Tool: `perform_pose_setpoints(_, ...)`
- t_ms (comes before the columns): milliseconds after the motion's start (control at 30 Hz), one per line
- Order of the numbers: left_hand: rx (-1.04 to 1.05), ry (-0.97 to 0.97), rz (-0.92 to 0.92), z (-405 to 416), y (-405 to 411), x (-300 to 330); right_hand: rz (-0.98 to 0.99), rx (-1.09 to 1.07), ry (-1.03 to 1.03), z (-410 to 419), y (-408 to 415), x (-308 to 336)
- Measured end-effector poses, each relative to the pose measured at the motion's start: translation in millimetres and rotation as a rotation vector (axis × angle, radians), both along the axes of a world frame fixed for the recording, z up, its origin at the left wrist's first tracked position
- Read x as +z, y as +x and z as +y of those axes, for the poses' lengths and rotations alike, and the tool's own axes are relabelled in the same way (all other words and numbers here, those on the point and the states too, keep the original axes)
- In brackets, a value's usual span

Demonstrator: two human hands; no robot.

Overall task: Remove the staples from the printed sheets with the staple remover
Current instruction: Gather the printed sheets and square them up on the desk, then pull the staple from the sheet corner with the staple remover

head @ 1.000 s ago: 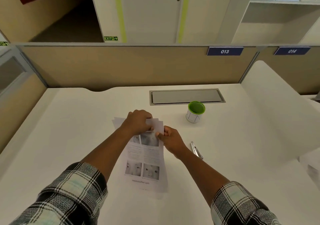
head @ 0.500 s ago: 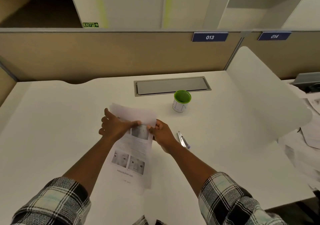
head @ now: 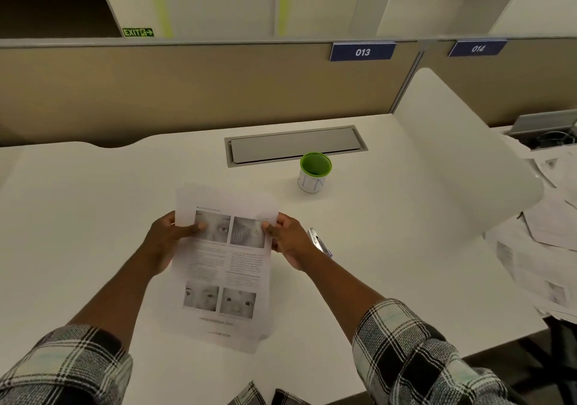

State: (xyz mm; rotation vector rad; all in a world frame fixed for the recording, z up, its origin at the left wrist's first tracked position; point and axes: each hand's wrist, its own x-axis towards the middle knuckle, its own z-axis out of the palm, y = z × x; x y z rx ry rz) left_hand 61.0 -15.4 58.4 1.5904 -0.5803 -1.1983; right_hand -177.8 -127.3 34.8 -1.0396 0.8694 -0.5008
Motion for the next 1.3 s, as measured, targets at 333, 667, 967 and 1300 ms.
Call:
perform_pose_setpoints(333,0.019,0.060,-0.246,-12.1,-6.4,-5.9,0.631,-0.108,-0.516,-20.5,-22.5,-29.5)
perform_pose_setpoints(667,-0.011,0.082,-0.272,-15.3,-7.2,-9.8,1.362,0.082,-0.565,-38.5,-67.0,-60.7)
perform_pose_setpoints(967,-0.030,0.094,-0.303,-15.0,-5.4,-11.3,0.938,0.095,-0.500,-38.5,-56.1,-49.6)
perform_pose_setpoints(1300,-0.027,0.113,-0.300,-10.9,-4.5,-6.4,0.011,-0.179,0.237,-14.8,-31.4,-20.3)
